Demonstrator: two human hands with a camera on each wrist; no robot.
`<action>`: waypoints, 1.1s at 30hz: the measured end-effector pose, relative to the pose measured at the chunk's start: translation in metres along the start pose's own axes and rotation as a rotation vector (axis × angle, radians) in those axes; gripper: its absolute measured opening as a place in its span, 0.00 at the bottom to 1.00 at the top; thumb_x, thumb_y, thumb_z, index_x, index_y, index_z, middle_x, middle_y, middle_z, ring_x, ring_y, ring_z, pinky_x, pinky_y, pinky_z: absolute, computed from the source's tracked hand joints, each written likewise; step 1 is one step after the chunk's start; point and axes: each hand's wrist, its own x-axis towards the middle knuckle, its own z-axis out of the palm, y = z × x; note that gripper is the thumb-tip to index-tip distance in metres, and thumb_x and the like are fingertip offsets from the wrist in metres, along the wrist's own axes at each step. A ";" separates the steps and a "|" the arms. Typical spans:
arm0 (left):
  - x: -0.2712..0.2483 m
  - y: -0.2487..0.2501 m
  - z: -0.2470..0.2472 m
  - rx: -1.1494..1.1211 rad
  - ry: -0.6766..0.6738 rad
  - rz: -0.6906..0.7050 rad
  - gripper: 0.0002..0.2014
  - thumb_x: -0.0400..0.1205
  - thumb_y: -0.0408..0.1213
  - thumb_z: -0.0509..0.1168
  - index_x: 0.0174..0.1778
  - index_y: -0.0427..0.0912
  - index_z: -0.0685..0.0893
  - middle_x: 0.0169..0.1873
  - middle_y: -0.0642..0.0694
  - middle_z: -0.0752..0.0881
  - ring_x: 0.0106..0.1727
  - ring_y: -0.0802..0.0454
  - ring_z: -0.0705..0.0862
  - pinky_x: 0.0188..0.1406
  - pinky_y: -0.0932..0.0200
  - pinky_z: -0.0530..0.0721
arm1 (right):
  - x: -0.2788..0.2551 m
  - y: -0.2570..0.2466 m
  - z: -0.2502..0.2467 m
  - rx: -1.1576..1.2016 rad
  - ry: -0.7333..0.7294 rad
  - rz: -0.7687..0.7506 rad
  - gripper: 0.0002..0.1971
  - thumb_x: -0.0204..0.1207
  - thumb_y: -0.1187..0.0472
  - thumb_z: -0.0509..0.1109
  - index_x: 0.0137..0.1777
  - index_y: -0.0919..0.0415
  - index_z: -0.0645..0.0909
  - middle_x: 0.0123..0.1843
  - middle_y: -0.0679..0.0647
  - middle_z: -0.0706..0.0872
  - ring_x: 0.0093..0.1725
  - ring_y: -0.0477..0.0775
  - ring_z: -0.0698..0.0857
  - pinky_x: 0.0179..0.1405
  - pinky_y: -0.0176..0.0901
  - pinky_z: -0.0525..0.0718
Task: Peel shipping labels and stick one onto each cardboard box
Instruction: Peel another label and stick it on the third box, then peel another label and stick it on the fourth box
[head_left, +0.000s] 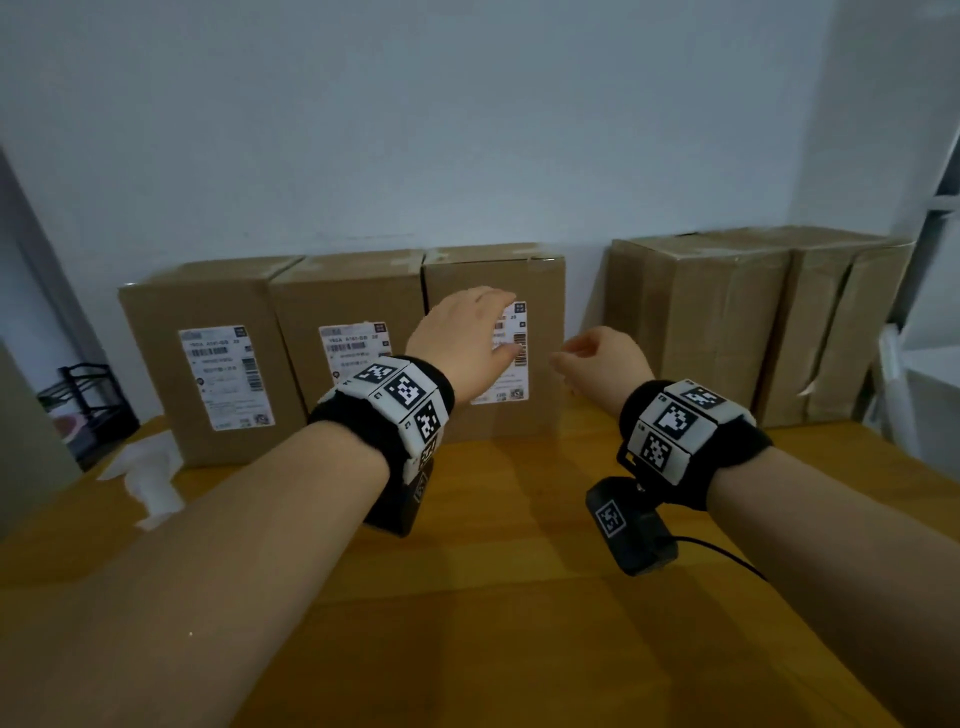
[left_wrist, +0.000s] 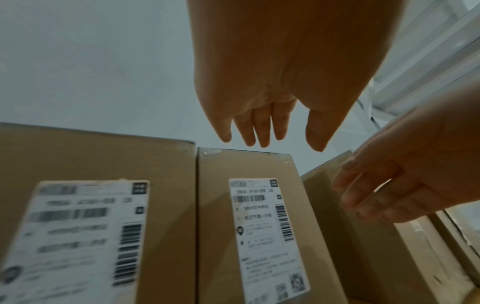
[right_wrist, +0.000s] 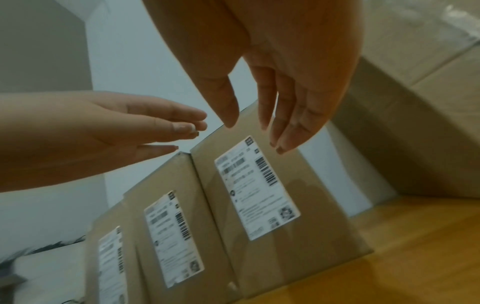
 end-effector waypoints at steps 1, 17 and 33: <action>-0.007 -0.005 -0.003 -0.014 -0.026 -0.024 0.28 0.83 0.47 0.60 0.79 0.46 0.63 0.78 0.47 0.68 0.78 0.49 0.66 0.78 0.51 0.63 | -0.003 -0.004 0.006 0.007 -0.027 -0.007 0.14 0.76 0.56 0.69 0.58 0.62 0.79 0.54 0.57 0.86 0.52 0.56 0.86 0.56 0.53 0.85; -0.154 -0.143 -0.054 0.032 -0.616 -0.529 0.19 0.85 0.49 0.58 0.69 0.46 0.80 0.67 0.48 0.80 0.66 0.50 0.78 0.63 0.56 0.76 | -0.074 -0.081 0.161 0.134 -0.609 0.198 0.10 0.74 0.60 0.73 0.49 0.67 0.80 0.51 0.67 0.86 0.53 0.64 0.88 0.55 0.57 0.87; -0.188 -0.158 -0.033 0.003 -0.802 -0.553 0.19 0.83 0.47 0.63 0.67 0.43 0.81 0.65 0.47 0.82 0.65 0.49 0.80 0.63 0.57 0.77 | -0.094 -0.095 0.211 0.121 -0.790 0.454 0.13 0.75 0.68 0.71 0.57 0.71 0.76 0.57 0.68 0.88 0.53 0.60 0.87 0.57 0.44 0.83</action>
